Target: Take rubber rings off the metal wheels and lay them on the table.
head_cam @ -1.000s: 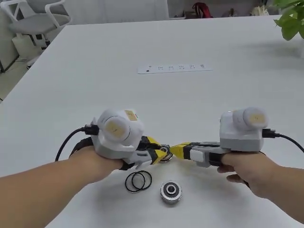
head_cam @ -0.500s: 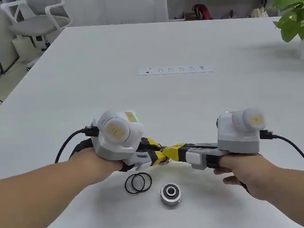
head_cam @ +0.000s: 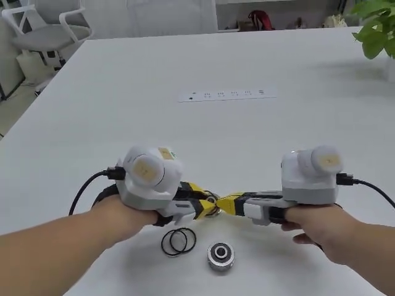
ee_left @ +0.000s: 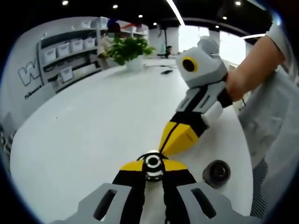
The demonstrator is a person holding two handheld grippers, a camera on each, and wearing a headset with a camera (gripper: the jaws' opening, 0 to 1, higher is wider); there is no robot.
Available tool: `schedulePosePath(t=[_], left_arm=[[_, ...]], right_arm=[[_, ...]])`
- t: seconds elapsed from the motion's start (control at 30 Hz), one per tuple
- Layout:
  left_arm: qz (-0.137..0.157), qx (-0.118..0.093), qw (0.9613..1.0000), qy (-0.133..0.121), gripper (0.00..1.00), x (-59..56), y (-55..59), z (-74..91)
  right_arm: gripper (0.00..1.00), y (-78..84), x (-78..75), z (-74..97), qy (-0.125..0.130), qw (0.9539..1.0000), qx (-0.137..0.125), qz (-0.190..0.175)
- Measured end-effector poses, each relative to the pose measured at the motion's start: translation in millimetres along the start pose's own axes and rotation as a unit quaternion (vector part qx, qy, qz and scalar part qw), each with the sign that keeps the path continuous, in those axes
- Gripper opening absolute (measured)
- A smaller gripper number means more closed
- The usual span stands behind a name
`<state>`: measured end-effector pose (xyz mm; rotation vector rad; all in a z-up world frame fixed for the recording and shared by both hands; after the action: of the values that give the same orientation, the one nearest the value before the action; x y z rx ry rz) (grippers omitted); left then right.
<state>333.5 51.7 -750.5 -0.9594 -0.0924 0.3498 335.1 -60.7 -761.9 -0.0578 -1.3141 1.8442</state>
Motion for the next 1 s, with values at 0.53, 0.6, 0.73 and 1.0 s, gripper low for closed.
schedulePosePath(t=[0.53,0.6,0.73,1.0], left_arm=[[-0.023,-0.029,0.9987,0.035,0.29,-11.3,-6.4,30.4],[-0.019,-0.047,0.9977,0.045,0.32,-13.4,-8.6,35.6],[-0.021,-0.062,0.9968,0.045,0.38,-17.2,-12.8,45.6],[-0.023,-0.085,0.995,0.046,0.49,-26.2,-13.4,68.0]], right_arm=[[0.0,-9.1,4.1,5.1,-0.013,0.9998,-0.011,-0.005],[0.0,-10.9,5.8,5.6,-0.017,0.9997,-0.014,-0.011],[0.0,-15.1,11.7,7.7,-0.025,0.9994,-0.019,-0.013],[0.0,-19.6,26.6,12.2,-0.042,0.9987,-0.025,-0.016]])
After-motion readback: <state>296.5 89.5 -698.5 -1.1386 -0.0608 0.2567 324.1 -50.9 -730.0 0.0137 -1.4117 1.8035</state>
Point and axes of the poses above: the centre of the closed fingertips' face, and the gripper's own axes: z roughly backward along the fingers, x roughly to its left, y roughly out of its underside, the point moved 7 cm from there along z, roughly backward along the fingers, and after that the axes turned 11 degrees about y, right-handed, at the moved point
